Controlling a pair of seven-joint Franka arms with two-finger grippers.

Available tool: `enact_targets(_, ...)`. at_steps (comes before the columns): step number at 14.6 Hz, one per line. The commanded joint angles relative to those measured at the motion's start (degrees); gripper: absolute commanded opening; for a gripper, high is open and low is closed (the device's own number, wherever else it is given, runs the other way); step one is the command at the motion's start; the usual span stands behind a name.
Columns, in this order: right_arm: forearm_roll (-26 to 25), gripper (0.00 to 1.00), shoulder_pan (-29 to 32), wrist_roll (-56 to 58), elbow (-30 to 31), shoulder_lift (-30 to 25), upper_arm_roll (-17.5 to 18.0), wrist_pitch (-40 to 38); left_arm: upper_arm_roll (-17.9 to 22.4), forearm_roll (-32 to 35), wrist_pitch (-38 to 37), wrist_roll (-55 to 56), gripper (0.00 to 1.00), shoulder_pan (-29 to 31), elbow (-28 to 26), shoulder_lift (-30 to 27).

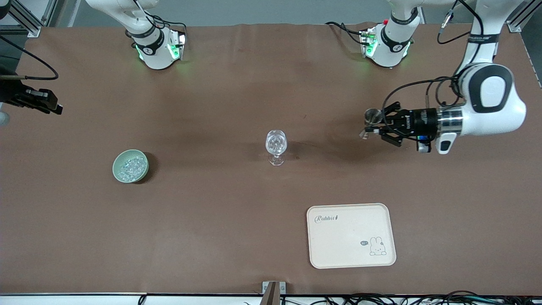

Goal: Pour wine and add ice with both arms
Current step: 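Carry the jigger with the left gripper over the wine glass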

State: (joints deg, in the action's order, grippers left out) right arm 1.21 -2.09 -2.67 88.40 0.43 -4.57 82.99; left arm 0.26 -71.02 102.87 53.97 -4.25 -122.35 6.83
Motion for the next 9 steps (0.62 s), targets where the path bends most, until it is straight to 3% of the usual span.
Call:
enact_targets(1,-0.16,0.0,-0.1,-0.14,-0.77,-0.07,0.27,-0.81,-8.05,0.8,9.34,5.43,0.0,0.56,0.0,-0.77)
enact_targets(4,-0.16,0.0,-0.1,0.03,-0.77,-0.07,0.35,-1.69,-16.14,0.88,20.67,8.86,0.0,0.47,0.79,1.52)
enact_targets(9,-0.07,0.0,0.07,-0.05,-0.77,-0.6,1.15,-1.69,-22.21,4.29,30.7,13.07,0.0,-0.49,6.4,8.01)
